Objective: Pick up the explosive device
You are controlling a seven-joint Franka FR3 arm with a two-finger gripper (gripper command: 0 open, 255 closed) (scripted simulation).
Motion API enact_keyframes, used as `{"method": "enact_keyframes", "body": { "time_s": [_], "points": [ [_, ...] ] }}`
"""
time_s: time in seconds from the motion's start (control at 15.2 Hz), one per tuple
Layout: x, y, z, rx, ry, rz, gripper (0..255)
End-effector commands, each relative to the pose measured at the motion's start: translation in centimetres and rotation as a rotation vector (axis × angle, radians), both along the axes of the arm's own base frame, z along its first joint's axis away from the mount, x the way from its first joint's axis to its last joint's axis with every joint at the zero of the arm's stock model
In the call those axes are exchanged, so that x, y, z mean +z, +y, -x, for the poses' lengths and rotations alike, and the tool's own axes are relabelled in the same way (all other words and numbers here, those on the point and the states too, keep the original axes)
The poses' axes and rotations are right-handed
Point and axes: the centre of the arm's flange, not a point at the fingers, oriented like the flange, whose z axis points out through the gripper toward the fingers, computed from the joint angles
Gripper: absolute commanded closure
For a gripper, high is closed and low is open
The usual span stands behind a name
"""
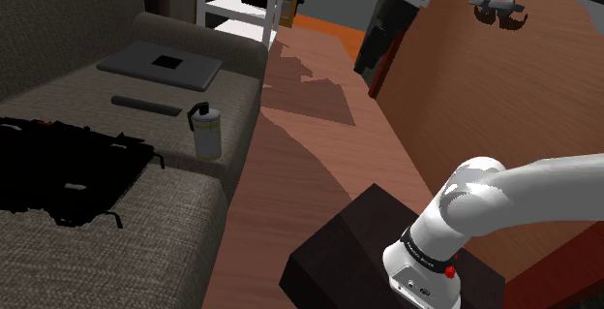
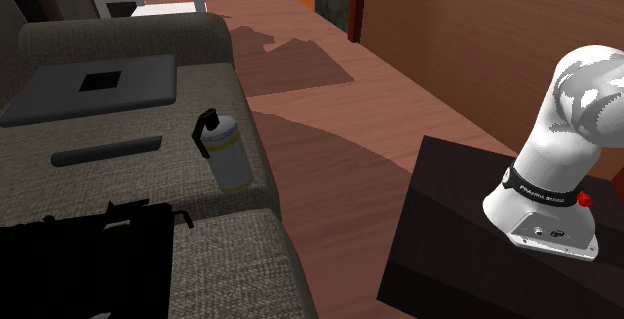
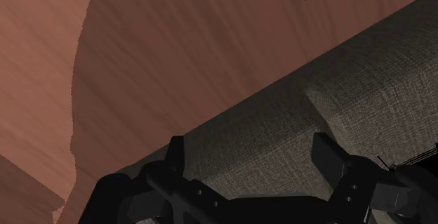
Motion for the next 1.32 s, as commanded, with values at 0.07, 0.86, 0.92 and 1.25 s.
{"method": "enact_keyframes", "body": {
  "time_s": [0.07,0.86,0.92,1.25],
  "points": [
    [-0.3,1.1,-0.9,0.000,0.011,0.003,0],
    [-5.0,13.8,-11.8,0.006,0.140,0.040,0],
    [-5.4,14.9,-12.7,0.006,0.150,0.043,0],
    [-8.0,20.1,-16.9,0.008,0.204,0.058,0]
  ]
}}
